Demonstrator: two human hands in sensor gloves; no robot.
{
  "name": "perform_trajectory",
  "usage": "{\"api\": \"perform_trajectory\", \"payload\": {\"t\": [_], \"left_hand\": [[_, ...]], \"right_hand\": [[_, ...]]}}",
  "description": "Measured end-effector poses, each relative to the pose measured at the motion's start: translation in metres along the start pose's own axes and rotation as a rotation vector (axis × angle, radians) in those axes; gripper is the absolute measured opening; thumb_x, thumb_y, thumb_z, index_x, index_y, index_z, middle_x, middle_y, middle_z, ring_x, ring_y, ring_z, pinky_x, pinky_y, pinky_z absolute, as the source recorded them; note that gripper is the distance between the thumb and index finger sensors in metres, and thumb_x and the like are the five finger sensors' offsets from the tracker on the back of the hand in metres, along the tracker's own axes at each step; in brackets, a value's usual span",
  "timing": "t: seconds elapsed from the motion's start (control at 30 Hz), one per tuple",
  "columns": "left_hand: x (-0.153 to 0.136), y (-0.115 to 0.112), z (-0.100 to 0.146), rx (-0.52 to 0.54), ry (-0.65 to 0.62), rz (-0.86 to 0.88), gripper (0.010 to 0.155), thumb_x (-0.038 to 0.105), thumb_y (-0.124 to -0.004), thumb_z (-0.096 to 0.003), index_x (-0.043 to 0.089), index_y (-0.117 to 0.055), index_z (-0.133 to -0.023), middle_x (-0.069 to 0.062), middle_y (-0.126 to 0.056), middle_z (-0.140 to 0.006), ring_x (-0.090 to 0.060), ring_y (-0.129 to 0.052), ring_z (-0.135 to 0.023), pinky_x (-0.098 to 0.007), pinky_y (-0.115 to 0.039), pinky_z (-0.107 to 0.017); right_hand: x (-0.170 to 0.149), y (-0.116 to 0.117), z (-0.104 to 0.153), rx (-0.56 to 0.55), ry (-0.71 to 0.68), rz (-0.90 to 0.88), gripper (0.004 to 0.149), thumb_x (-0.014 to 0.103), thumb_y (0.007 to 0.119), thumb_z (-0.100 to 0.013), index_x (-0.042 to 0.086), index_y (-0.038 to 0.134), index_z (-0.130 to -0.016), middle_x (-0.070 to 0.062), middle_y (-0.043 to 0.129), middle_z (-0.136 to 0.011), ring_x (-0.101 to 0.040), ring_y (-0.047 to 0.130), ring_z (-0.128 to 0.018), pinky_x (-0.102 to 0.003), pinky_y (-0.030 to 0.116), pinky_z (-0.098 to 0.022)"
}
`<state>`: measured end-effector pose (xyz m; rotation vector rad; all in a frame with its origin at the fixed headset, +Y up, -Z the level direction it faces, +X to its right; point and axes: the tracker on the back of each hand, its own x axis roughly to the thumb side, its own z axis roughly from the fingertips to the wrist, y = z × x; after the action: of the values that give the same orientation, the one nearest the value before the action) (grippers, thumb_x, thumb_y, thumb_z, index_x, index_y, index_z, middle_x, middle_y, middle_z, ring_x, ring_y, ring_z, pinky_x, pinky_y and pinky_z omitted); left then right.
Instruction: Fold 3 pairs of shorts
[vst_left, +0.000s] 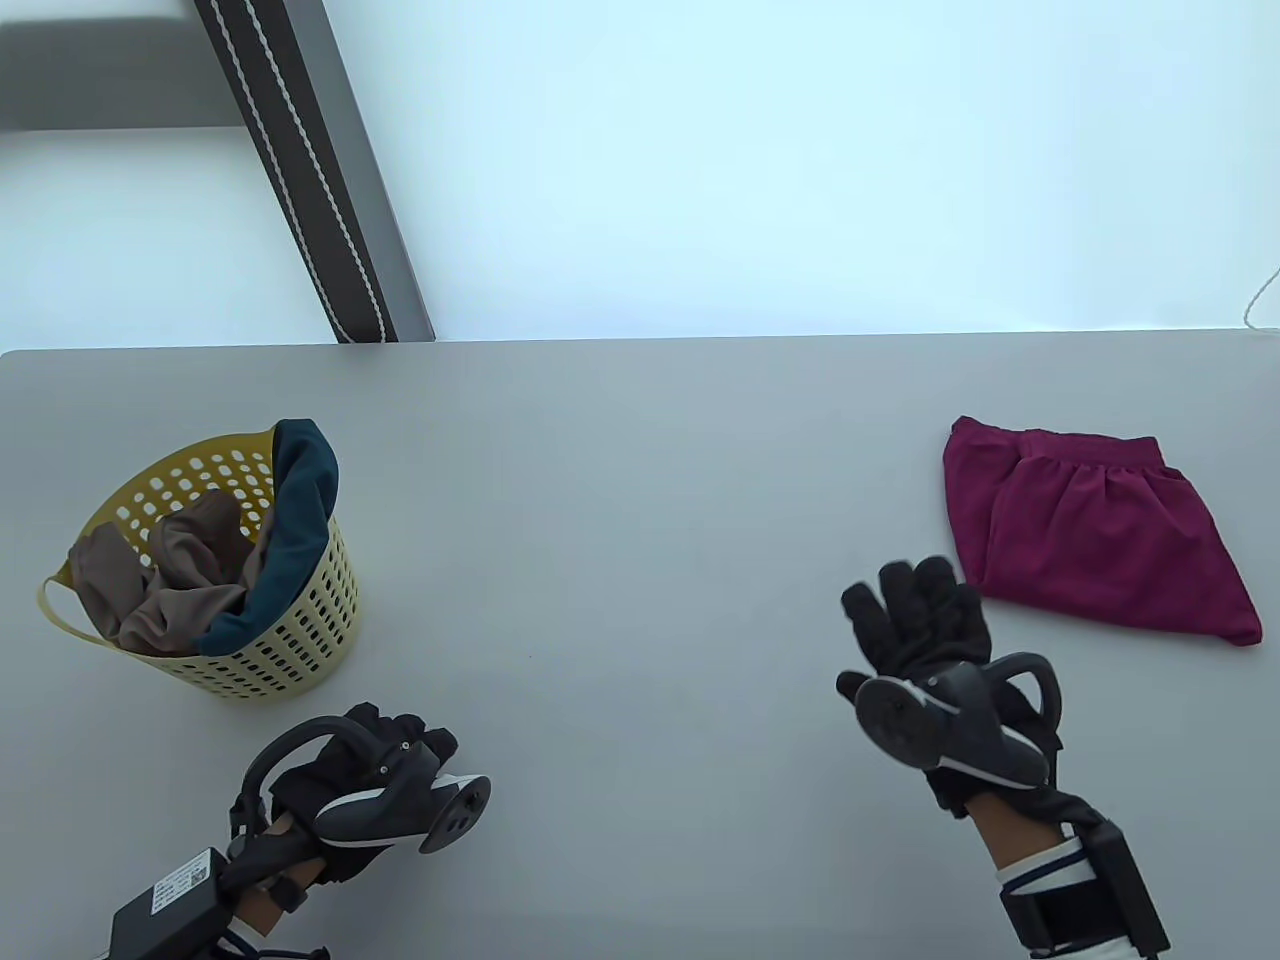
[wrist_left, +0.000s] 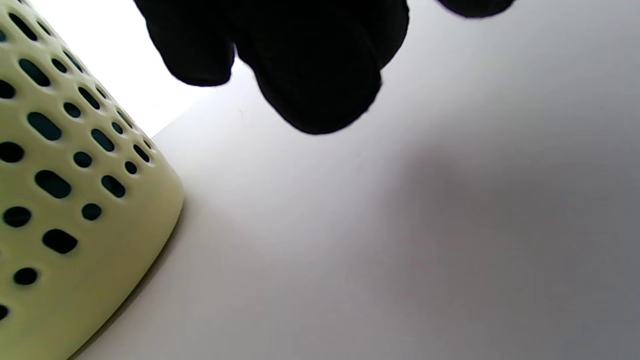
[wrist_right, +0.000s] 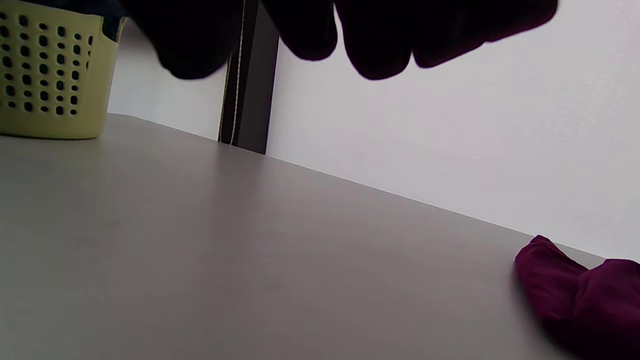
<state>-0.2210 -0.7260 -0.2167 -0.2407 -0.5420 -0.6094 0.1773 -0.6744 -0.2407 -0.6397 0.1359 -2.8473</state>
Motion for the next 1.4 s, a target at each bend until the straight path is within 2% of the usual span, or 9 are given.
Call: {"api": "perform_trajectory", "payload": {"t": [0.07, 0.17, 0.27, 0.53, 0.6, 0.73, 0.8, 0.9, 1.4], "left_hand": [[-0.002, -0.002, -0.001, -0.003, 0.012, -0.005, 0.059, 0.052, -0.058, -0.0453, 0.023, -0.064, -0.096, 0.002, -0.089, -0.083, 0.000, -0.099, -0.050, -0.046, -0.079, -0.067], [-0.004, -0.004, -0.002, -0.009, 0.020, -0.016, 0.059, 0.053, -0.058, -0.0450, 0.023, -0.064, -0.096, 0.002, -0.089, -0.083, 0.000, -0.099, -0.050, -0.046, -0.079, -0.067], [-0.011, 0.000, 0.002, 0.048, 0.061, -0.040, 0.059, 0.054, -0.059, -0.0440, 0.025, -0.064, -0.095, 0.004, -0.089, -0.081, 0.001, -0.099, -0.049, -0.044, -0.079, -0.067], [-0.091, 0.087, 0.079, 0.669, 0.468, -0.075, 0.067, 0.062, -0.060, -0.0399, 0.029, -0.060, -0.098, 0.007, -0.085, -0.088, 0.001, -0.098, -0.055, -0.045, -0.078, -0.070], [-0.122, 0.097, 0.081, 0.571, 0.494, 0.025, 0.082, 0.065, -0.063, -0.0373, 0.025, -0.046, -0.107, -0.004, -0.075, -0.104, -0.011, -0.096, -0.072, -0.054, -0.072, -0.073], [-0.174, 0.078, 0.045, -0.009, 0.432, 0.066, 0.096, 0.068, -0.062, -0.0344, 0.018, -0.036, -0.112, -0.012, -0.069, -0.114, -0.029, -0.089, -0.092, -0.062, -0.064, -0.075], [-0.183, 0.063, 0.028, -0.155, 0.414, 0.004, 0.073, 0.061, -0.067, -0.0369, 0.030, -0.055, -0.102, 0.010, -0.085, -0.098, -0.017, -0.096, -0.085, -0.057, -0.066, -0.076], [-0.199, 0.067, 0.023, -0.111, 0.473, -0.133, 0.042, 0.050, -0.073, -0.0389, 0.048, -0.068, -0.081, 0.029, -0.095, -0.074, -0.001, -0.103, -0.071, -0.048, -0.072, -0.075], [-0.257, 0.267, 0.134, 0.896, 0.789, 0.109, 0.034, 0.047, -0.067, -0.0487, 0.042, -0.073, -0.081, 0.019, -0.097, -0.068, -0.009, -0.101, -0.065, -0.051, -0.074, -0.073]], "right_hand": [[0.012, 0.023, 0.000, 0.050, 0.010, 0.001, 0.038, 0.045, 0.068, -0.046, 0.017, 0.091, -0.059, -0.007, 0.103, -0.044, -0.027, 0.107, -0.034, -0.045, 0.086, -0.032], [0.016, 0.038, -0.003, 0.167, -0.012, -0.150, 0.038, 0.047, 0.069, -0.045, 0.018, 0.092, -0.038, 0.000, 0.094, -0.014, -0.017, 0.097, -0.003, -0.039, 0.084, -0.012], [0.014, 0.032, -0.003, 0.122, 0.009, -0.232, 0.039, 0.047, 0.068, -0.046, 0.019, 0.091, -0.033, 0.002, 0.091, -0.008, -0.015, 0.093, 0.004, -0.038, 0.083, -0.008], [0.018, 0.021, 0.001, 0.069, -0.022, -0.203, 0.039, 0.048, 0.068, -0.046, 0.019, 0.091, -0.035, 0.001, 0.092, -0.010, -0.016, 0.094, 0.001, -0.039, 0.083, -0.010], [0.017, 0.019, 0.000, 0.058, -0.019, -0.218, 0.039, 0.048, 0.067, -0.046, 0.018, 0.091, -0.036, 0.000, 0.092, -0.011, -0.017, 0.095, 0.000, -0.039, 0.083, -0.010], [0.020, 0.016, 0.001, 0.056, -0.032, -0.213, 0.039, 0.047, 0.067, -0.046, 0.018, 0.092, -0.036, 0.000, 0.093, -0.012, -0.017, 0.095, 0.000, -0.040, 0.083, -0.011], [0.021, 0.016, 0.001, 0.063, -0.037, -0.202, 0.039, 0.048, 0.067, -0.046, 0.018, 0.092, -0.037, 0.000, 0.093, -0.012, -0.018, 0.096, -0.001, -0.040, 0.083, -0.011], [0.020, 0.016, 0.000, 0.056, -0.035, -0.199, 0.039, 0.048, 0.067, -0.046, 0.018, 0.092, -0.037, 0.000, 0.093, -0.012, -0.018, 0.096, -0.001, -0.040, 0.083, -0.012], [0.016, 0.013, 0.001, 0.055, -0.029, -0.202, 0.040, 0.047, 0.067, -0.046, 0.017, 0.092, -0.039, -0.001, 0.095, -0.015, -0.019, 0.097, -0.004, -0.041, 0.084, -0.014]]}}
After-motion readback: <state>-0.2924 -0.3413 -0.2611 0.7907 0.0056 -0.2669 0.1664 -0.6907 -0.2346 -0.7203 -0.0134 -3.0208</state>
